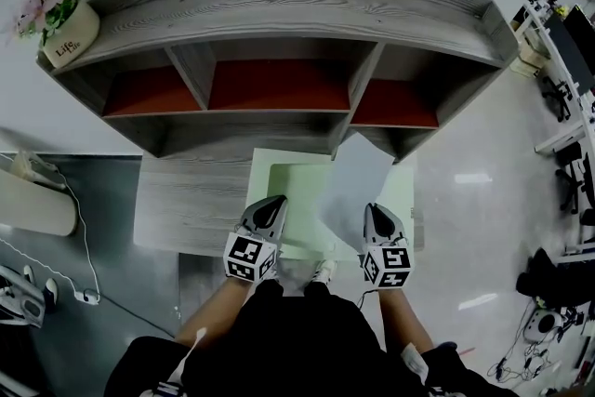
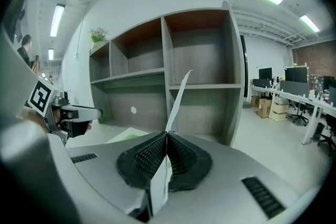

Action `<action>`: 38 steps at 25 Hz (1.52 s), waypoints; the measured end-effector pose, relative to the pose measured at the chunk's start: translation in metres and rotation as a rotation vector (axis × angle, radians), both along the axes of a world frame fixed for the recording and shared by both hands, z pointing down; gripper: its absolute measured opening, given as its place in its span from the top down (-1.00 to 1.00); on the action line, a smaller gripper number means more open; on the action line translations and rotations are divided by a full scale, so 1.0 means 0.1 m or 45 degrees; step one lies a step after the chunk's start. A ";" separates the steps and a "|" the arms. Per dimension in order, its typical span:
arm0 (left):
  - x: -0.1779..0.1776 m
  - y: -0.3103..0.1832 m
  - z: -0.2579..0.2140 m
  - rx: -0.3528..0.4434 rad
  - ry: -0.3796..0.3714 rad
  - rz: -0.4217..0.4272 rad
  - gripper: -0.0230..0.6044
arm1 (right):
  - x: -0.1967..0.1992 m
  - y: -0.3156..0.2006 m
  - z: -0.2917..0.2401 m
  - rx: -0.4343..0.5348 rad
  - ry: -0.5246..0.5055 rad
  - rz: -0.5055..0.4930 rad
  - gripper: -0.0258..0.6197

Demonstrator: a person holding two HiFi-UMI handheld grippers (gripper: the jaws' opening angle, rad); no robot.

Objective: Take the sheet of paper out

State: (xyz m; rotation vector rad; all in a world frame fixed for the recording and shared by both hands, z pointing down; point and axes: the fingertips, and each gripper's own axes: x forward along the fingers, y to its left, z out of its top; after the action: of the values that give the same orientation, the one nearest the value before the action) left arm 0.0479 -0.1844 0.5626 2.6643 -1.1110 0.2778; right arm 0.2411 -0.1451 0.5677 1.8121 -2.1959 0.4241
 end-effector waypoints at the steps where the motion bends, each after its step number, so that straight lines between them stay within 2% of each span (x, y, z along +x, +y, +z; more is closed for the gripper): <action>1: 0.01 -0.01 -0.01 0.003 -0.002 0.003 0.91 | 0.00 0.00 -0.07 0.036 0.010 -0.001 0.85; 6: 0.03 -0.03 -0.06 0.022 0.001 0.007 0.91 | -0.01 0.04 -0.45 0.212 0.110 -0.011 0.85; 13: 0.04 -0.06 -0.17 0.049 0.017 0.002 0.91 | 0.00 0.13 -1.04 0.430 0.158 0.025 0.85; 20: 0.02 -0.11 -0.41 0.097 0.057 -0.011 0.91 | 0.01 0.13 -1.52 0.590 0.183 0.067 0.85; 26: -0.01 -0.17 -0.64 0.154 0.087 -0.024 0.91 | 0.01 0.13 -1.69 0.656 0.194 0.091 0.85; 38: 0.03 -0.18 -0.83 0.199 0.112 -0.017 0.91 | 0.08 0.16 -1.74 0.675 0.209 0.144 0.85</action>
State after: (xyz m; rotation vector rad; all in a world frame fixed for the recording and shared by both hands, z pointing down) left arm 0.0510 -0.2023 0.4793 2.7727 -1.1665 0.0732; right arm 0.2495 -0.1294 0.3933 2.1389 -2.2359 -0.3136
